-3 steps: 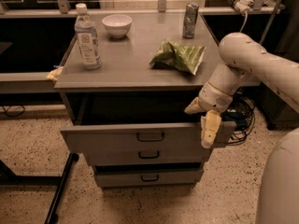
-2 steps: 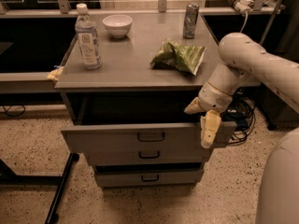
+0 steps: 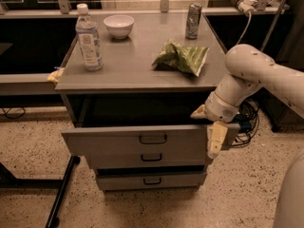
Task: Open top drawer
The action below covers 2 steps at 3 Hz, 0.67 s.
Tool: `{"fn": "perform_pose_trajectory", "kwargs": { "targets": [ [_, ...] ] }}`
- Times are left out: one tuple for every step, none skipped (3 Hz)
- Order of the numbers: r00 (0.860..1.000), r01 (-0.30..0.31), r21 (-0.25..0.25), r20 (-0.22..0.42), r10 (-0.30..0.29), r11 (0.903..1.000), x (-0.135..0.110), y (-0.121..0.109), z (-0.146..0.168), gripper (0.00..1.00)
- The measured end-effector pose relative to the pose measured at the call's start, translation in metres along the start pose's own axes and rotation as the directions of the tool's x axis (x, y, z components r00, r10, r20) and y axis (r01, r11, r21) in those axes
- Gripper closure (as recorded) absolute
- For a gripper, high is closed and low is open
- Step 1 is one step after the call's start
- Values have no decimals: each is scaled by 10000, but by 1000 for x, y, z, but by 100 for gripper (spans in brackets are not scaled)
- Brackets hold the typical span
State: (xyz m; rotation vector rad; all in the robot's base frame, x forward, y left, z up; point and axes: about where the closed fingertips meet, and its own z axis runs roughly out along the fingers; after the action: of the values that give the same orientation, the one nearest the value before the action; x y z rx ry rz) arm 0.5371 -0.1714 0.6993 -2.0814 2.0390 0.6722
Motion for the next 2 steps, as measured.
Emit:
{"fn": "perform_pose_trajectory", "kwargs": {
  "targets": [
    [9997,239,107,17,-239,9997,12,-5,10,0],
    [9997,198,-49,106,-198,9998,29,-7,20,0]
  ]
}}
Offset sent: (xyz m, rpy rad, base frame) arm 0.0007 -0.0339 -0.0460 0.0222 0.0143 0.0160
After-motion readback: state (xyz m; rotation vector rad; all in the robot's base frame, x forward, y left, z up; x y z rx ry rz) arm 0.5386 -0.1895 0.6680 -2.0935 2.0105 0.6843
